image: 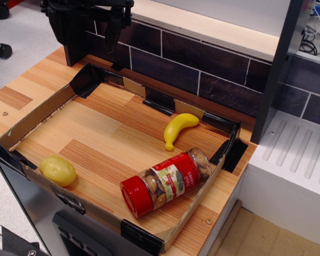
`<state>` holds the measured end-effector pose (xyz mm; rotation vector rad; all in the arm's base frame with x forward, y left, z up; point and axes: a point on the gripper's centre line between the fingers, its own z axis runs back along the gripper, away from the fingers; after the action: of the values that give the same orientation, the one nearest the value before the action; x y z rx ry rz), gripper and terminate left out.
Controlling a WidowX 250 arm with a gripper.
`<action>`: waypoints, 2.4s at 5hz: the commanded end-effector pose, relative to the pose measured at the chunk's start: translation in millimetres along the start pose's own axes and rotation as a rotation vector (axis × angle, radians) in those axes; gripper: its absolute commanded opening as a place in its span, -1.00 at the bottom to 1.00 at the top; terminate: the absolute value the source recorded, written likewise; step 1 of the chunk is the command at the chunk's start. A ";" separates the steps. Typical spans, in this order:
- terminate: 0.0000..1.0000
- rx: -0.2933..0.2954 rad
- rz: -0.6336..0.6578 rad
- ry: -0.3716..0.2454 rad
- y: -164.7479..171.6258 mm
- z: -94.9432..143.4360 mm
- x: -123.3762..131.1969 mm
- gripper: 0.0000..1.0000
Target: Upright basil bottle
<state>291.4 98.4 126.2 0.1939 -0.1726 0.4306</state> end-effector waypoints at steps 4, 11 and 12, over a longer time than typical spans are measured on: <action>-1.00 -0.063 -0.508 0.045 -45.5 21.7 -74.3 1.00; -1.00 -0.201 -0.722 0.021 -59.6 -33.1 -156.9 1.00; -1.00 -0.183 -0.724 0.035 -63.9 -42.5 -157.6 1.00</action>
<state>185.3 -18.7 37.4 0.0555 -0.0799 -0.2998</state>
